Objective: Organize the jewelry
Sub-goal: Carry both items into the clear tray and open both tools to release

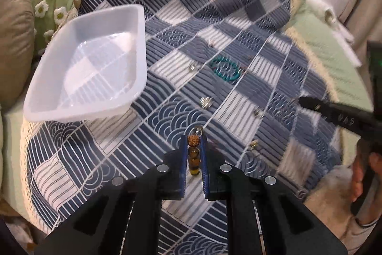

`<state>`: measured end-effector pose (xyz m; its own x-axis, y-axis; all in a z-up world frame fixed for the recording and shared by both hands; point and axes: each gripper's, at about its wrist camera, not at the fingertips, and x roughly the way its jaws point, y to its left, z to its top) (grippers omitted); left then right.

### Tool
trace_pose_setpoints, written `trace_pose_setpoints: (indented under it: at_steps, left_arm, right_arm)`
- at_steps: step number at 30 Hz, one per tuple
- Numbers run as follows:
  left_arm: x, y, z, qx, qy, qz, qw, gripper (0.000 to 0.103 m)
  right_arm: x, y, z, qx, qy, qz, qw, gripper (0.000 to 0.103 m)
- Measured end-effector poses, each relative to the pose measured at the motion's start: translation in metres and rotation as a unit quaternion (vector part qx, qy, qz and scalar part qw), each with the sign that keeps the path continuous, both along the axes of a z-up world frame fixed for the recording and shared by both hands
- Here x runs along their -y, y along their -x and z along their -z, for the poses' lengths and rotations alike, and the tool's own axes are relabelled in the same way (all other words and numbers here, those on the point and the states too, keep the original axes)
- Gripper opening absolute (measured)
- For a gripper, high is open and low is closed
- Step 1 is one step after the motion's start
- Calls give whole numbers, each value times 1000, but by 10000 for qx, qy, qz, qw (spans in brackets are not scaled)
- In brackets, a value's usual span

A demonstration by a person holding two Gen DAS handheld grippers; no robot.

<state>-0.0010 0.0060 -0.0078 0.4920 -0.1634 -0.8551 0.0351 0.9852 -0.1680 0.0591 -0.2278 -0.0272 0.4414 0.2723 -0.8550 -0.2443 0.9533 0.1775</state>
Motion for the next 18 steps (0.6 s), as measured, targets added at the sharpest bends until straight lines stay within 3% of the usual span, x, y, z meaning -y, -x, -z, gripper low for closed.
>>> trace_pose_setpoints:
  at_steps: [10, 14, 18]
  left_arm:
    - [-42, -18, -100, 971, -107, -268, 9949, 10]
    - [-75, -40, -113, 1054, -320, -558, 9923, 10]
    - [-109, -61, -103, 856, -415, -780, 9924, 10]
  right_arm:
    - [-96, 2, -100, 777, -119, -952, 9923, 19]
    - [-146, -7, -127, 907, -223, -1346, 9865, 19]
    - [-201, -24, -126, 785, -260, -1682, 9823, 19]
